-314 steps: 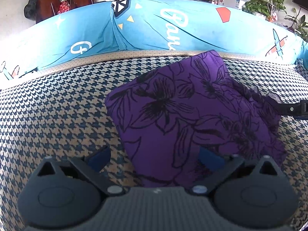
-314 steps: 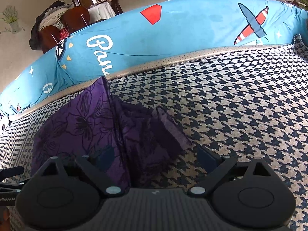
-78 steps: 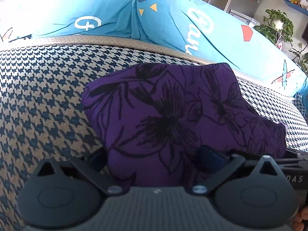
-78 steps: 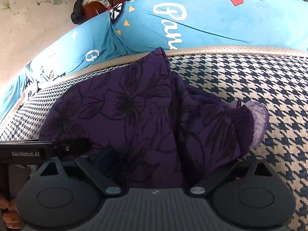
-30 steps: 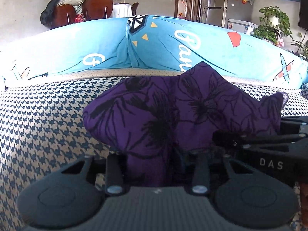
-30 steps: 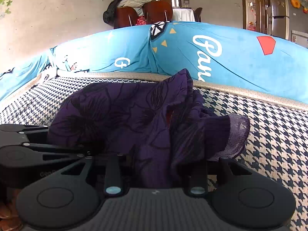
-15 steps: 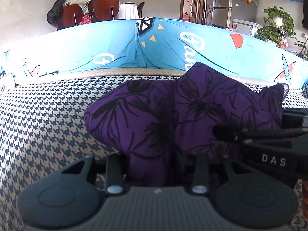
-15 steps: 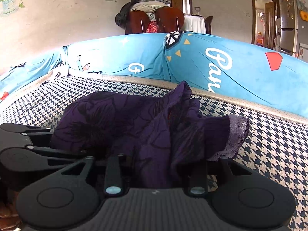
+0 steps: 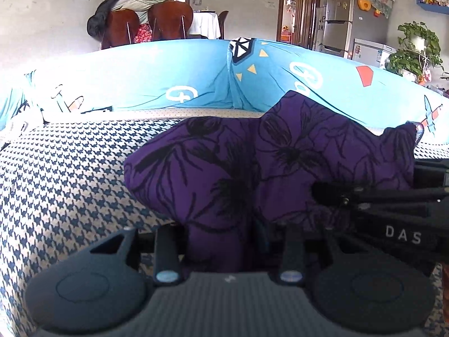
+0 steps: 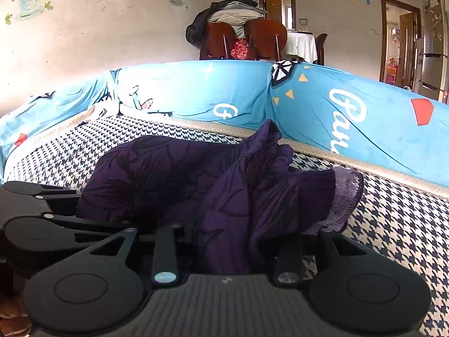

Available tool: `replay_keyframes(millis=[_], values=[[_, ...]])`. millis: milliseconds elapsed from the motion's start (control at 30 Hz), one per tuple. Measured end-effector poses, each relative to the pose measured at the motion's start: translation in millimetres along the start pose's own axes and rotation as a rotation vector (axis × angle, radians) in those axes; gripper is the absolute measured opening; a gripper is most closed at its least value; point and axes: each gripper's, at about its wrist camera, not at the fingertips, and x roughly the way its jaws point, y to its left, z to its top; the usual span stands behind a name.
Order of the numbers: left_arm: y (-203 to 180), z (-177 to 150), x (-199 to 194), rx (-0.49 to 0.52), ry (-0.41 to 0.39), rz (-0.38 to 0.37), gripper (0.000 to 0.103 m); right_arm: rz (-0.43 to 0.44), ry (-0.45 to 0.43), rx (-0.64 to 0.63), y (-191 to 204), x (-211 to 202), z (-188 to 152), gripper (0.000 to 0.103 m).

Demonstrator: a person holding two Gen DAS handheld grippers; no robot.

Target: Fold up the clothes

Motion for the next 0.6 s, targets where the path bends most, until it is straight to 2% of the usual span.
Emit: replay_keyframes(millis=[600], values=[[19.1, 23.8, -16.8, 0.013, -0.068, 0.01, 0.036, 0.004, -0.062, 0.016, 18.0, -6.4, 27.4, 0.038]])
